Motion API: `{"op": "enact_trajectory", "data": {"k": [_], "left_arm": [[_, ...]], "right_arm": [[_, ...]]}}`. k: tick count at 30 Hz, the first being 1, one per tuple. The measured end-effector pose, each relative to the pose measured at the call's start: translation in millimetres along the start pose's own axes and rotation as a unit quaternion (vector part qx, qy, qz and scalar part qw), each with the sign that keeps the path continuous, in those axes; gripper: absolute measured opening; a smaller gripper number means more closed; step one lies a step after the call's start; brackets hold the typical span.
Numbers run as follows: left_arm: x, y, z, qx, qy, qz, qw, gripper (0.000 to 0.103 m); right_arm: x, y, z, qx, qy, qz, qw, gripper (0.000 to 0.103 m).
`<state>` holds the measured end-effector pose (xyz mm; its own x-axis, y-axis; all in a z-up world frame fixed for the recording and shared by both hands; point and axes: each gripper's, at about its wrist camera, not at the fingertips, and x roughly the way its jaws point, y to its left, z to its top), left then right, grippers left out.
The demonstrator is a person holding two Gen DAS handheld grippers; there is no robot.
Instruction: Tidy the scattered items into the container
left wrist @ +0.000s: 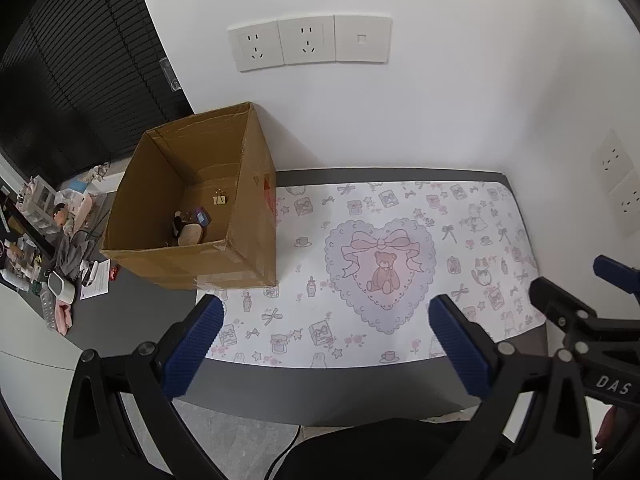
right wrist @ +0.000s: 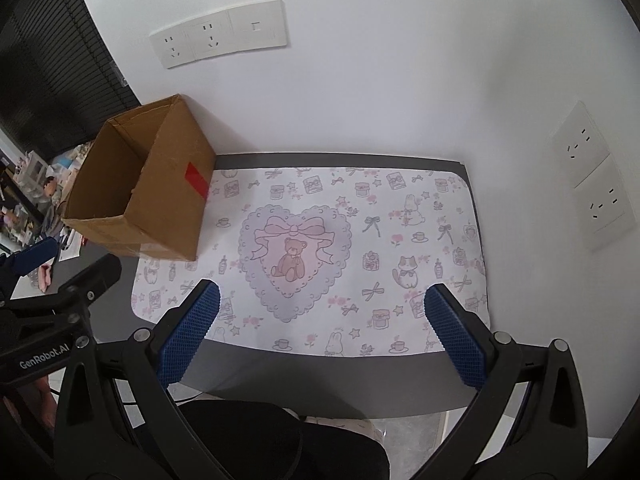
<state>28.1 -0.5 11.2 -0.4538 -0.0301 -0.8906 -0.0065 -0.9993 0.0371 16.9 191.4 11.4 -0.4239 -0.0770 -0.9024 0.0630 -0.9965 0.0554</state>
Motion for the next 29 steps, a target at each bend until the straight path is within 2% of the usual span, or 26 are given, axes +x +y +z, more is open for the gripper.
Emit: {"op": "enact_trajectory", "data": {"k": [4,11,17,23,29], "left_arm": [[-0.8,3.5,0.7,-0.018,0.008,-0.013,0.9997,0.102],[0.6,2.1,-2.7,-0.022,0.017,-0.01,0.9995,0.102],[-0.8,-4.5,-6.9,-0.005,0.015,0.004,0.9999,0.102],[-0.3,-6.5,-9.6,-0.002,0.02,-0.001,0.9998,0.102],[-6.5,-5.9,-9.4,0.001,0.004,0.017,0.9998,0.102]], "right_arm": [[1.3,0.4,-3.5,0.001,0.003,-0.002,1.0,0.103],[3.5,1.3,-10.2,-0.001,0.012,-0.006,1.0,0.103],[2.4,3.4,-11.8,-0.007,0.012,-0.012,1.0,0.103],[2.0,0.4,-11.8,-0.002,0.012,-0.015,1.0,0.103],[2.5,-2.3,-9.4,0.005,0.012,-0.012,1.0,0.103]]}}
